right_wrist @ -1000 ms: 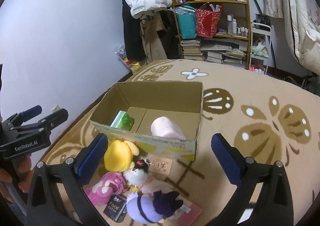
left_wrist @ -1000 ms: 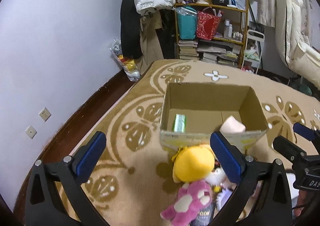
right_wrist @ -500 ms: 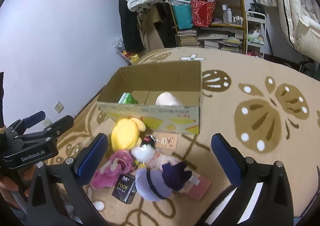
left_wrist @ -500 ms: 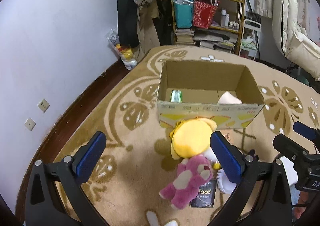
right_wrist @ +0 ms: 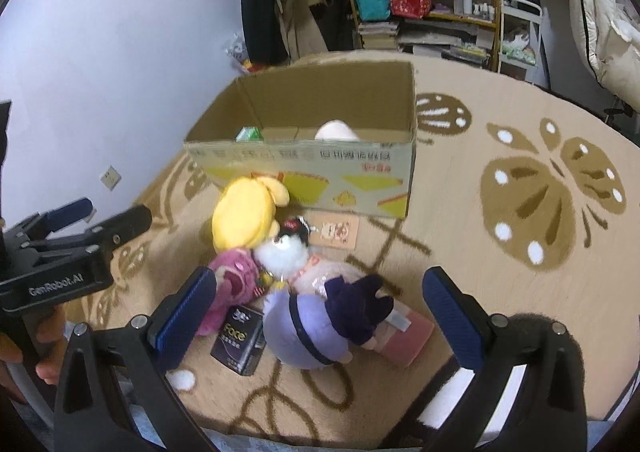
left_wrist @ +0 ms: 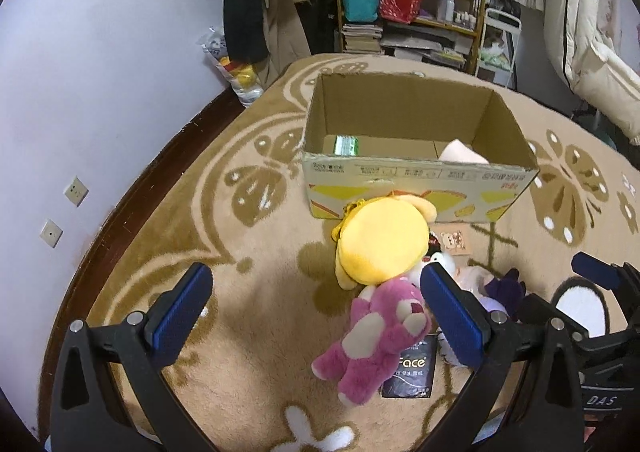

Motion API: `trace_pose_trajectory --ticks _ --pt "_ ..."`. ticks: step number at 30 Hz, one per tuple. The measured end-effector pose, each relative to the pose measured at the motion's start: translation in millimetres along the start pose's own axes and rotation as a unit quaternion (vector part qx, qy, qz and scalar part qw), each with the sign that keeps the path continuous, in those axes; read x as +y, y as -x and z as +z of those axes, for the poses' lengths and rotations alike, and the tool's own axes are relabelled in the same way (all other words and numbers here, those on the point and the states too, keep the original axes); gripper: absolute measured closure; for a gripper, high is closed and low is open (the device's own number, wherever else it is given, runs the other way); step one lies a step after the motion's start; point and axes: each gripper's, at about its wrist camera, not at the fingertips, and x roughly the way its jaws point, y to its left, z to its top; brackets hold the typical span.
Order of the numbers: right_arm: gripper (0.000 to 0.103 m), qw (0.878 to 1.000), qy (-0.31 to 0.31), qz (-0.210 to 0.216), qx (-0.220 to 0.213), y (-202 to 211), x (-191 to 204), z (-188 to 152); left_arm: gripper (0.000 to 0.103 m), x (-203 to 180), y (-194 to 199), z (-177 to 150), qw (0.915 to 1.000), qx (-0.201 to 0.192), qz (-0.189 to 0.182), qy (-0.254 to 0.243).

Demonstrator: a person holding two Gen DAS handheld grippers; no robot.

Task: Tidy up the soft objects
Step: 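Move both tools back toward the remaining plush pile, then grasp the pink bear plush with the left tool while the right tool grasps the lavender plush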

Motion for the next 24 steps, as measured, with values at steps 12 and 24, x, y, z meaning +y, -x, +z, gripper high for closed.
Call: trace_pose_trajectory --ticks 12,24 --pt "0.000 0.998 0.023 -0.009 0.056 -33.7 5.7 -11.0 0.000 -14.5 -27.5 -4.6 0.9982 0.052 -0.019 -0.024" --pt "0.000 0.996 0.038 -0.020 0.084 -52.9 11.3 -17.3 0.000 -34.9 -54.4 -13.6 0.9930 0.100 -0.031 -0.055"
